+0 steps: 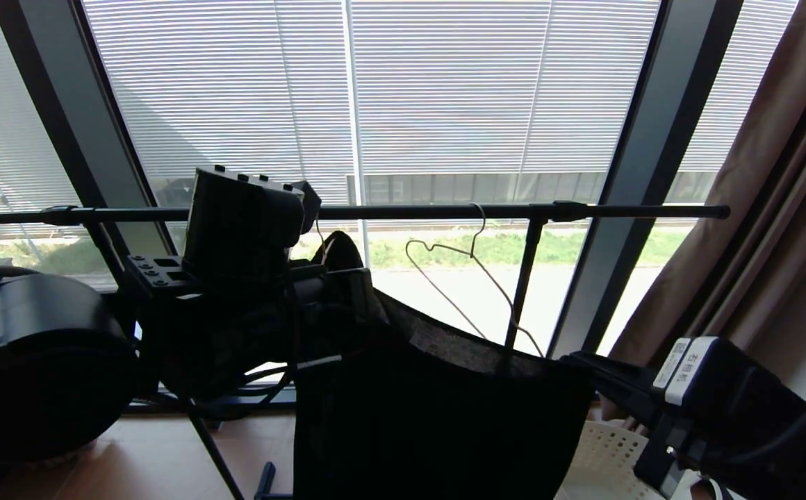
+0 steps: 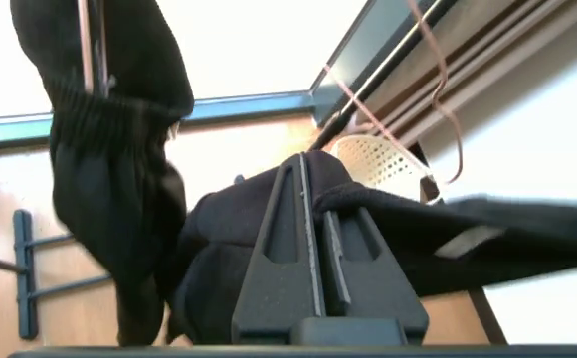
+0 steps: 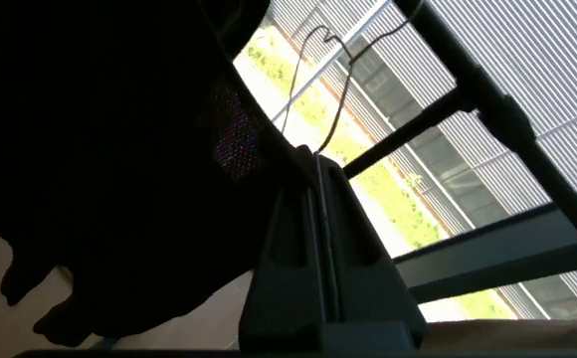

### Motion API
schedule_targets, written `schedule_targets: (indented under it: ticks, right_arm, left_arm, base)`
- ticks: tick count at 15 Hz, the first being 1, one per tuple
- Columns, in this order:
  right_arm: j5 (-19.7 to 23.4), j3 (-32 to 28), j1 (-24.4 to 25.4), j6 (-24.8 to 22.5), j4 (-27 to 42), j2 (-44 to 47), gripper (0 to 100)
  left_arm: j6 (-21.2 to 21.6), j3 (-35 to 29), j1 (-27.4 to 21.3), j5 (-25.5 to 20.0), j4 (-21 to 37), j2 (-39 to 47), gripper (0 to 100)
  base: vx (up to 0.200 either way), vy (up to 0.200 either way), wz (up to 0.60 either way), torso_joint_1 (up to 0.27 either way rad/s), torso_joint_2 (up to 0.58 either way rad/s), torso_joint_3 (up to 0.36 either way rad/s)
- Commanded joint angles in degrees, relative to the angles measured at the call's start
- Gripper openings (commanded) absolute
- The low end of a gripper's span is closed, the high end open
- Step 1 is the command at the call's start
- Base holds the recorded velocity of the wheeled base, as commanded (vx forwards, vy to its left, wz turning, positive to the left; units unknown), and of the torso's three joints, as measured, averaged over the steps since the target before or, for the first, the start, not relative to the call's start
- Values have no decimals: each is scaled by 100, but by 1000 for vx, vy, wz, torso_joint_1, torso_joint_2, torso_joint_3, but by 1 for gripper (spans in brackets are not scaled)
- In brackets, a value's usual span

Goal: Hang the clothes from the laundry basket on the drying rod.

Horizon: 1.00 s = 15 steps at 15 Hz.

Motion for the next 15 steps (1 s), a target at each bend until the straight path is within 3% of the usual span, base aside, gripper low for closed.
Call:
schedule_targets:
  ticks: [1,6,8,11,15]
  right_arm:
    - [172,89,447,1,35,-133,0]
    - [207,71,913,133,-27,-71,0]
    - [207,-17,1098,414,-53,-1,0]
    - [190,-333,1370,1293,-53,228,0]
    - [190,-421,1405,1513,-53,307,0]
  left_arm:
    - [137,-633,76,-12,-2,613,0]
    - [295,-1564,14,-12,16,1263,0]
    - [313,-1731,-47,-12,25,1343,0]
    - [321,-1925,-144,-12,25,1395,0]
    - [313,-1881,-179,-4,25,1351,0]
  base:
    - [0,0,0,0,0,0]
    - [0,0,0,0,0,0]
    - [0,0,0,0,0,0]
    - [0,0,0,0,0,0]
    - [0,0,0,0,0,0]
